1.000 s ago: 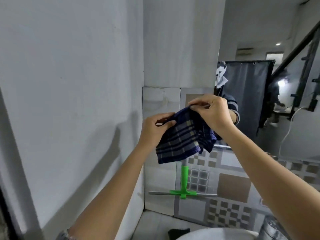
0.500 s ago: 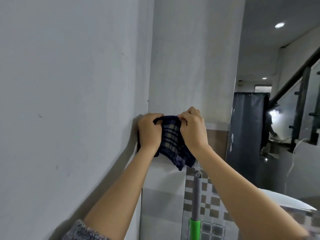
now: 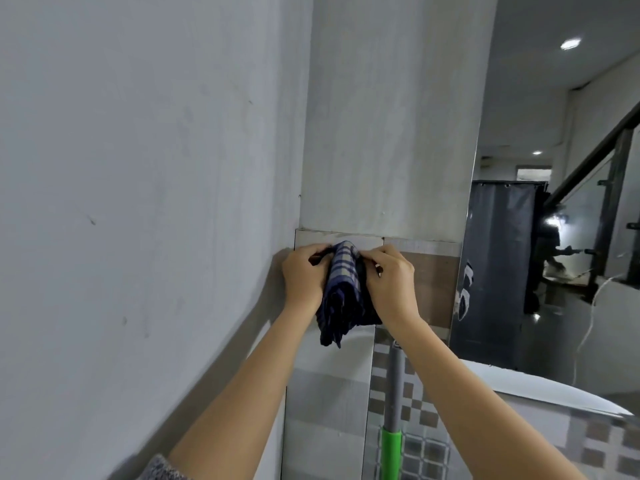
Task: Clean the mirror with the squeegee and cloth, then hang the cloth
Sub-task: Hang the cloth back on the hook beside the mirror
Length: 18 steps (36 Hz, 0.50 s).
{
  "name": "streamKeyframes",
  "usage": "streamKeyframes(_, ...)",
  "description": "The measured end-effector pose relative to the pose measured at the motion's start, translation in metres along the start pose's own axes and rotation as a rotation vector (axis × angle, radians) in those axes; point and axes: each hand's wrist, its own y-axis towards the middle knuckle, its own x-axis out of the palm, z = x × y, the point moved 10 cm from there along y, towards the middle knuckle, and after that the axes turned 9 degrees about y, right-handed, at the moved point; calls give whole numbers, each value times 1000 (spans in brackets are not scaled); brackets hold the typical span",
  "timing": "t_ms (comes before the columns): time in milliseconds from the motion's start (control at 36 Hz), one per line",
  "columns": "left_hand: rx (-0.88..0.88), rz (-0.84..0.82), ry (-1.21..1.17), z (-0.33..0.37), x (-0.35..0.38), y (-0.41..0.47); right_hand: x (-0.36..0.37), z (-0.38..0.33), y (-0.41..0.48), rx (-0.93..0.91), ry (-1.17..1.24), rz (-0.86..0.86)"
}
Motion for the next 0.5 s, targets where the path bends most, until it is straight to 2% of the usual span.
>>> streamKeyframes(139,-17,-103,-111,3,-2,-13,1,7,-12,150,141,-57)
streamKeyframes(222,-57,-249,-247,6,4,-26,6,12,-19,242,252,-110)
streamKeyframes(306,-68,-341,-307,5,9,-36,11,11,-21,245,238,-148)
streamKeyframes(500,12,-367,-200,2,13,-35,13,11,-20,162,119,-113)
